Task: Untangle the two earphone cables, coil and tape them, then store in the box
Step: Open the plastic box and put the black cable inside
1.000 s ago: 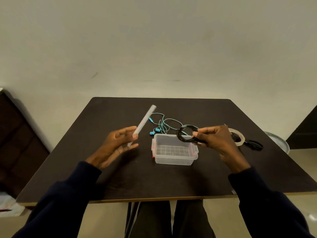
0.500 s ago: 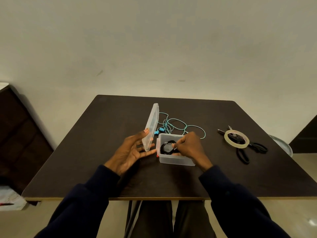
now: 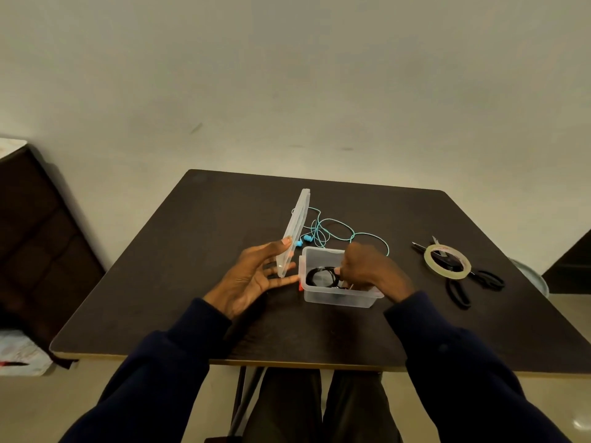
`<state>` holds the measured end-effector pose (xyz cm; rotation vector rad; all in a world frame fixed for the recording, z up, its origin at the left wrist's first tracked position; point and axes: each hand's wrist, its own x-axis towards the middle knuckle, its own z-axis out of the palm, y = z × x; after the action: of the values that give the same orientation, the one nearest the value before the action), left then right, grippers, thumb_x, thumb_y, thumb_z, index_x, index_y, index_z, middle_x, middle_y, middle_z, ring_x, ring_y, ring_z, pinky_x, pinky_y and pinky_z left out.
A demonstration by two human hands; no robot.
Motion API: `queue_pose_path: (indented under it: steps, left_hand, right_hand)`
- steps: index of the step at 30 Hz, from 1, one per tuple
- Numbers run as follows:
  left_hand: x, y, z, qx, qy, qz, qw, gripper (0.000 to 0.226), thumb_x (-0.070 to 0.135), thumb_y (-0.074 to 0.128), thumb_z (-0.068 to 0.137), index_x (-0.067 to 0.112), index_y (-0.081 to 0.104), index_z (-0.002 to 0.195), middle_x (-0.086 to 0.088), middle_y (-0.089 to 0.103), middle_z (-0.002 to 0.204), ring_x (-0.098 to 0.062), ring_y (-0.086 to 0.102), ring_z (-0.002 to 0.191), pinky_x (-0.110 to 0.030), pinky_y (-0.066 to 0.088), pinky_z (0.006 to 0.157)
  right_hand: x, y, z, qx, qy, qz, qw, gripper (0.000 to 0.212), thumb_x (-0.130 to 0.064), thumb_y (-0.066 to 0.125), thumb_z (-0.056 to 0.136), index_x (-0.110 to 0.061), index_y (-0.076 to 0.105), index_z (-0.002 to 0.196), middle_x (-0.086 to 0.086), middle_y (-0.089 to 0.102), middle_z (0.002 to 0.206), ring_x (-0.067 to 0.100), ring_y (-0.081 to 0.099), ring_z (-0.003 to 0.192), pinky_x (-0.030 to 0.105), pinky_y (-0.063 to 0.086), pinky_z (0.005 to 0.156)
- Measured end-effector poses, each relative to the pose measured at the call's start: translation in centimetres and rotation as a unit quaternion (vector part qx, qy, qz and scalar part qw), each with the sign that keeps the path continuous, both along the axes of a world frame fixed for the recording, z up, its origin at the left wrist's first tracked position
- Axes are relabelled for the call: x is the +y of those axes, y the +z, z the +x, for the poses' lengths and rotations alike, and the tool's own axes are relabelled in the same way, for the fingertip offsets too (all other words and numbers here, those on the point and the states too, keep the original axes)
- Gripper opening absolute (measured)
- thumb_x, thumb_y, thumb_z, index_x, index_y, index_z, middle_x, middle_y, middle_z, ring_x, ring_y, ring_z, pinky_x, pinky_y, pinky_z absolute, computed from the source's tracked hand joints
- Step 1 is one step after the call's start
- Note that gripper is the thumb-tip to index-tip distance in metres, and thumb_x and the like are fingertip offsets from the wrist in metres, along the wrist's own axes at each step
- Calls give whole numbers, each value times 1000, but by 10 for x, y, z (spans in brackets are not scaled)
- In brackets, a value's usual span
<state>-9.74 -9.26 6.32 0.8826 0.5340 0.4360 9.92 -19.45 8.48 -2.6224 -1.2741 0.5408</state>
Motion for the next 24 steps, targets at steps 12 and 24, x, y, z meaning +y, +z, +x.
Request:
queue_pose_path:
  steps: [12, 24]
  left_hand:
    - [-1, -1, 0, 5, 2, 10, 1000, 103, 39, 102, 27, 14, 60, 118, -17, 60, 129, -37, 61, 118, -52, 59, 85]
    - [-1, -4, -3, 9, 9, 14, 1000, 80, 35, 96, 54, 13, 60, 122, -15, 60, 127, -37, 59, 120, -55, 55, 94]
  right_hand:
    - [-10, -9, 3, 6, 2, 51, 999, 9, -13, 76, 75, -8, 76, 83, 8, 75, 88, 18, 71, 83, 39, 62, 77]
    - [-48, 10, 19, -21, -52, 191, 980, 5, -7, 72, 87, -9, 76, 84, 4, 74, 80, 10, 68, 64, 25, 59, 64]
